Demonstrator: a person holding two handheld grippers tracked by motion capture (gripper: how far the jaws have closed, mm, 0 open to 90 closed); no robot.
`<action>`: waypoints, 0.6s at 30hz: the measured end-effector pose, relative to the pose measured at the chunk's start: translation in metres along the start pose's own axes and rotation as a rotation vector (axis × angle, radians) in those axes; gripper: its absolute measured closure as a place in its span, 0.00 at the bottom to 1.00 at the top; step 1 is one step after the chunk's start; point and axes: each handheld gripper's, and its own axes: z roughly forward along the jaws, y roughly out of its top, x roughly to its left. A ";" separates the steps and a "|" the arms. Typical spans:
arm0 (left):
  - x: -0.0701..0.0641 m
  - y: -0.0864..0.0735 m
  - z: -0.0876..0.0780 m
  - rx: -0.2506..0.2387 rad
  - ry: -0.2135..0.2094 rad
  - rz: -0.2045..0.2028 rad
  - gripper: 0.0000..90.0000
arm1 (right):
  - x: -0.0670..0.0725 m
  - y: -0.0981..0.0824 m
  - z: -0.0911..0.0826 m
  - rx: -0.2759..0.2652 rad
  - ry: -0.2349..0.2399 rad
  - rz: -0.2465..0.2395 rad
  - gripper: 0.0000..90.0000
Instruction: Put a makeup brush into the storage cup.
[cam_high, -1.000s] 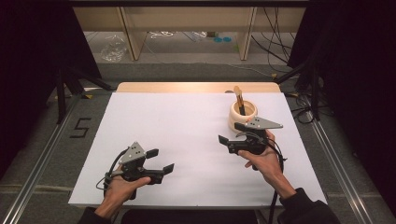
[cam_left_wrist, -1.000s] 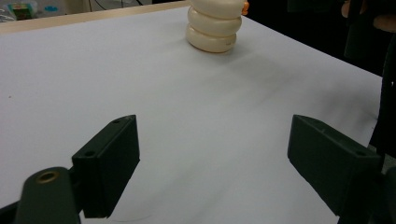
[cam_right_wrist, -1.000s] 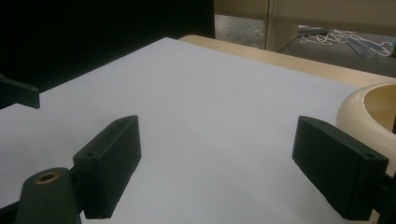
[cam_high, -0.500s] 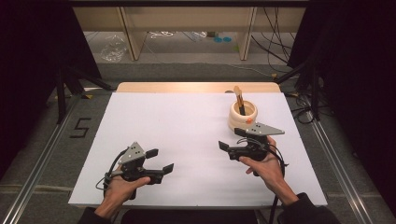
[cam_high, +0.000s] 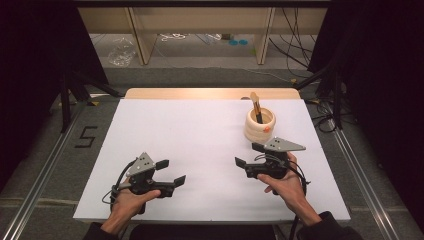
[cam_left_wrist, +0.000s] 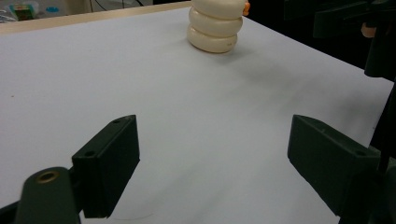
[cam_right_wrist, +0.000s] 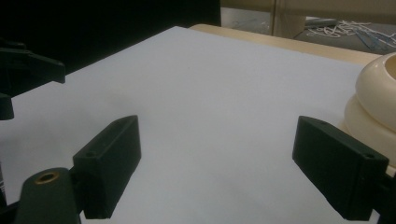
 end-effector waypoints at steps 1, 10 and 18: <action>0.000 0.000 0.000 0.000 0.001 0.001 0.18 | 0.001 -0.001 -0.001 -0.001 -0.004 0.000 0.18; 0.000 -0.001 0.000 -0.001 0.001 0.000 0.19 | 0.009 -0.010 -0.007 0.007 0.000 -0.002 0.18; 0.000 -0.001 0.001 -0.001 -0.002 -0.002 0.18 | 0.013 -0.015 -0.011 0.007 0.001 0.005 0.18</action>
